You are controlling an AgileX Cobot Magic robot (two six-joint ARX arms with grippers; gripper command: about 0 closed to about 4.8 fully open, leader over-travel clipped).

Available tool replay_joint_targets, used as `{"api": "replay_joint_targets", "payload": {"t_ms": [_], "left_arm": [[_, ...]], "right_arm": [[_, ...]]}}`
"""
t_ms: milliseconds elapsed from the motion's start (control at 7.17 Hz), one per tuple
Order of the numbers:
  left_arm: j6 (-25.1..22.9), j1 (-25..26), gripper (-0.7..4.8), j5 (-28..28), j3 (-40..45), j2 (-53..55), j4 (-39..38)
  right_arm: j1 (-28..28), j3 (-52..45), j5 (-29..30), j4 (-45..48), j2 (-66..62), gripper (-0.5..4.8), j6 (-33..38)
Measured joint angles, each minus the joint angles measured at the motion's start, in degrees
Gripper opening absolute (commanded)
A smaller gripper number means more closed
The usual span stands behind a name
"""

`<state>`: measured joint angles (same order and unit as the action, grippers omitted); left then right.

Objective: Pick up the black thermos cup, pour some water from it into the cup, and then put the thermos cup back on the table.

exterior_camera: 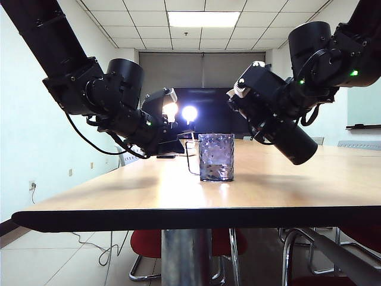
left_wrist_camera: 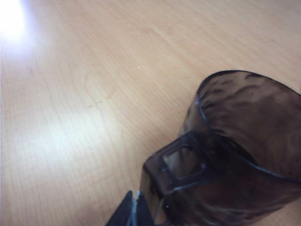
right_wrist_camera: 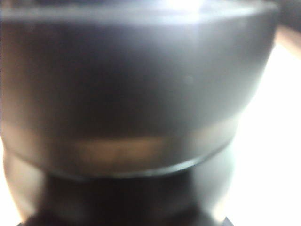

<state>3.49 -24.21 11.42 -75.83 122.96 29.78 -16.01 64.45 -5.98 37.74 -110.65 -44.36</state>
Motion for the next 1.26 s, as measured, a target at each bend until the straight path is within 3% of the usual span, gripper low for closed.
{"api": "replay_joint_targets", "payload": {"t_ms": [279,558,697,976,1255], "left_arm": [[-0.1,0.0,-0.06,0.0,-0.1,0.2,0.0],[-2.6,0.0,-0.06,2.5,-0.3,0.3,0.0],[-2.6,0.0,-0.06,2.5,-0.3,0.3,0.0],[-2.6,0.0,-0.06,2.5,-0.3,0.3,0.0],[-2.6,0.0,-0.06,2.5,-0.4,0.3,0.0]], "right_arm": [[-1.2,0.0,0.1,0.1,-0.2,0.49,-5.6],[-1.3,2.7,-5.7,-0.7,-2.8,0.49,-15.3],[-1.3,3.1,-5.9,-0.7,-3.2,0.49,-16.1],[-1.3,3.1,-5.9,-1.2,-3.3,0.49,-25.6],[-1.3,3.1,-6.3,-1.2,-3.3,0.49,-28.7]]}}
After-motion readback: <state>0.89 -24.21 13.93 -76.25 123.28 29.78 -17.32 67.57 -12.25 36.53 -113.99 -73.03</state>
